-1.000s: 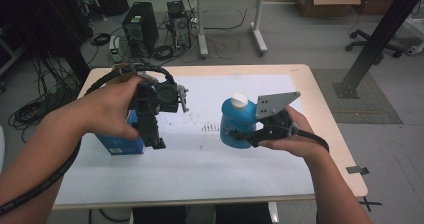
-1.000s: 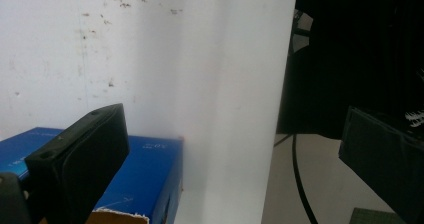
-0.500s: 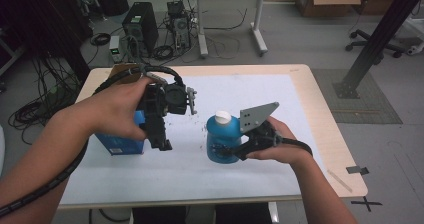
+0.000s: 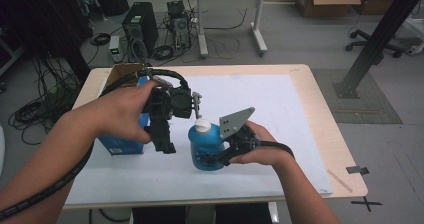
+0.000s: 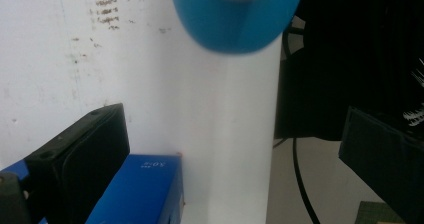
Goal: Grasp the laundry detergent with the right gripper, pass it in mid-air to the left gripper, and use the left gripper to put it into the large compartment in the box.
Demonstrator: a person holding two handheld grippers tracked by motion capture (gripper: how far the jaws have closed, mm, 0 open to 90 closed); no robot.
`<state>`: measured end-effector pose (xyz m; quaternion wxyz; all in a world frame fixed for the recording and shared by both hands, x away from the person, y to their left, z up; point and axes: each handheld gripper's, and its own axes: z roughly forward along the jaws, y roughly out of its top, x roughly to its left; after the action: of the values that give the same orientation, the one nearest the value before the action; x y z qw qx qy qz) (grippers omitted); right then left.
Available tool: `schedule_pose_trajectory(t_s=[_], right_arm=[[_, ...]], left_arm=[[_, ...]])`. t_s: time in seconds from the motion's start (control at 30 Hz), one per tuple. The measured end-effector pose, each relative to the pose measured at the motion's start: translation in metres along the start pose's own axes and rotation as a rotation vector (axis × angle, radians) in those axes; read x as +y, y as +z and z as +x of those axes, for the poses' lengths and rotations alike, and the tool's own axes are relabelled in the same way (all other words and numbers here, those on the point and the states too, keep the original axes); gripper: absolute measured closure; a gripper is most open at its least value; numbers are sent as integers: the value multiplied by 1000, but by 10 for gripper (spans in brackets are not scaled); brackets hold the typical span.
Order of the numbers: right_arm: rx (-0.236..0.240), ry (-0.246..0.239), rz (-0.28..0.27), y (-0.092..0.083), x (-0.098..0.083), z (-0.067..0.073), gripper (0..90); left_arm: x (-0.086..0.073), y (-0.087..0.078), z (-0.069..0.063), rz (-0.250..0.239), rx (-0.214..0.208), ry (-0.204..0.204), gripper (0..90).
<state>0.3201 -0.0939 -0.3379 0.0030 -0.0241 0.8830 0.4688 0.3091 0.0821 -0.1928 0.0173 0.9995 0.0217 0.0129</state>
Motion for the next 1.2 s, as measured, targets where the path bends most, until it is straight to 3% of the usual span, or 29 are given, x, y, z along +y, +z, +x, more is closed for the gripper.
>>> schedule_pose_trajectory(t_s=[0.4,1.2], right_arm=[[29,-18,-6,27,12,-2,457],[24,-28,-18,46,29,-5,458]], left_arm=[[5,5,0,5,2,4,2],[9,22,1,25,4,10,2]])
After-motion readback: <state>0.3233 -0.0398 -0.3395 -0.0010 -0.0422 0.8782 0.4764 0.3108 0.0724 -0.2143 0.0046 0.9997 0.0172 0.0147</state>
